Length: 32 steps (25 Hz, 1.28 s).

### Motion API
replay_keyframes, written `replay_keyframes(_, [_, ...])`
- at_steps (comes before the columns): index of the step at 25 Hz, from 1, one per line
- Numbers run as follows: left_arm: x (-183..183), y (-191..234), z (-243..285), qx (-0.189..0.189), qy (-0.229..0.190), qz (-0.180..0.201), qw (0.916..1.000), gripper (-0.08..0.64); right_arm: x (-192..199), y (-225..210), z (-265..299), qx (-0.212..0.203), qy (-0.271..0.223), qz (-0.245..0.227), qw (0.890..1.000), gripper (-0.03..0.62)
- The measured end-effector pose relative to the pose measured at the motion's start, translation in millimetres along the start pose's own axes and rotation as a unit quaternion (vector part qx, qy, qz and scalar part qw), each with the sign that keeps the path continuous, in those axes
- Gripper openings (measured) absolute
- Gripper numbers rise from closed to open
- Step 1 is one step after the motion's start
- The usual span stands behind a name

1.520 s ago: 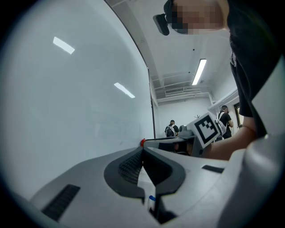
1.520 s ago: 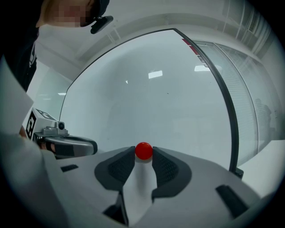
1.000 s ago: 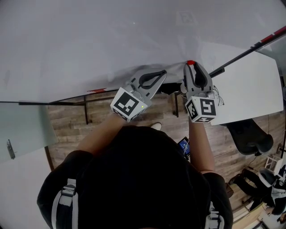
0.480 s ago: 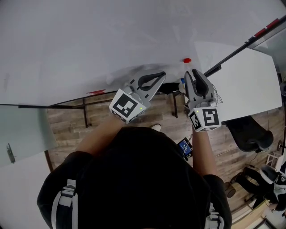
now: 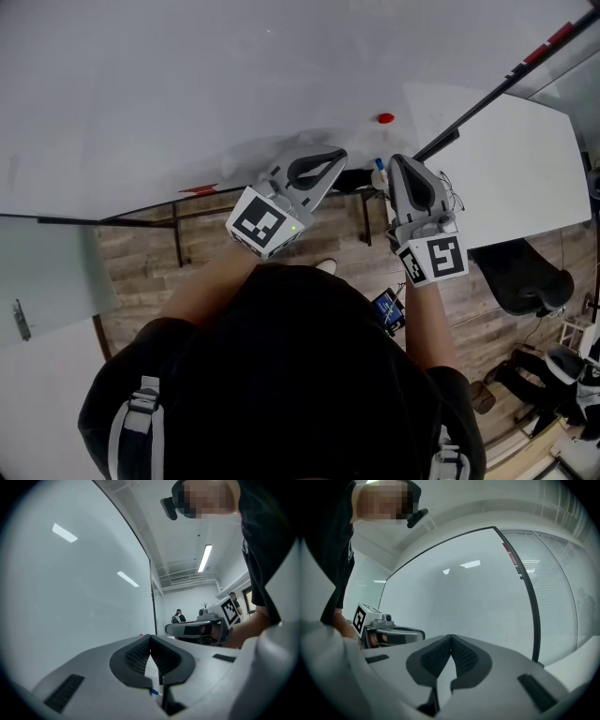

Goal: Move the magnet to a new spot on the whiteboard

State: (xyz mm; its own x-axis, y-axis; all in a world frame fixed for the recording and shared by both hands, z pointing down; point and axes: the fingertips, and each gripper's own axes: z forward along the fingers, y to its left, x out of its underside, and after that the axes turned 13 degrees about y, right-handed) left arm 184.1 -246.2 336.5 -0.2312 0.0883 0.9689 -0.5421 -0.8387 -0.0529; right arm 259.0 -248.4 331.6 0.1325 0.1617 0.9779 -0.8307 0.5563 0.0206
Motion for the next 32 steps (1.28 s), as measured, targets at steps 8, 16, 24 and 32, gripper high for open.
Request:
replay_keyframes(8, [-1.6,-10.1,-2.2,0.003,-0.004,0.004,1.0,0.005,-0.9,15.1,-10.6,-0.014,-0.005,-0.011,1.0,0.0])
replay_keyframes(16, [-1.4,-15.6,-1.9,0.007,-0.003,0.005,1.0,0.005,1.1,21.0,-14.4,-0.02,-0.002,-0.013,1.0,0.0])
replay_keyframes(24, [2.2,-16.1,1.7,0.007,0.001,0.004,1.0,0.005,7.6,19.3,-11.9,-0.024,0.007,-0.013,1.0,0.0])
replay_keyframes(32, [4.6,-17.4,2.5,0.008,0.007,0.005,0.9999,0.005,9.6,21.0,-10.3,-0.032,0.01,-0.01,0.999,0.0])
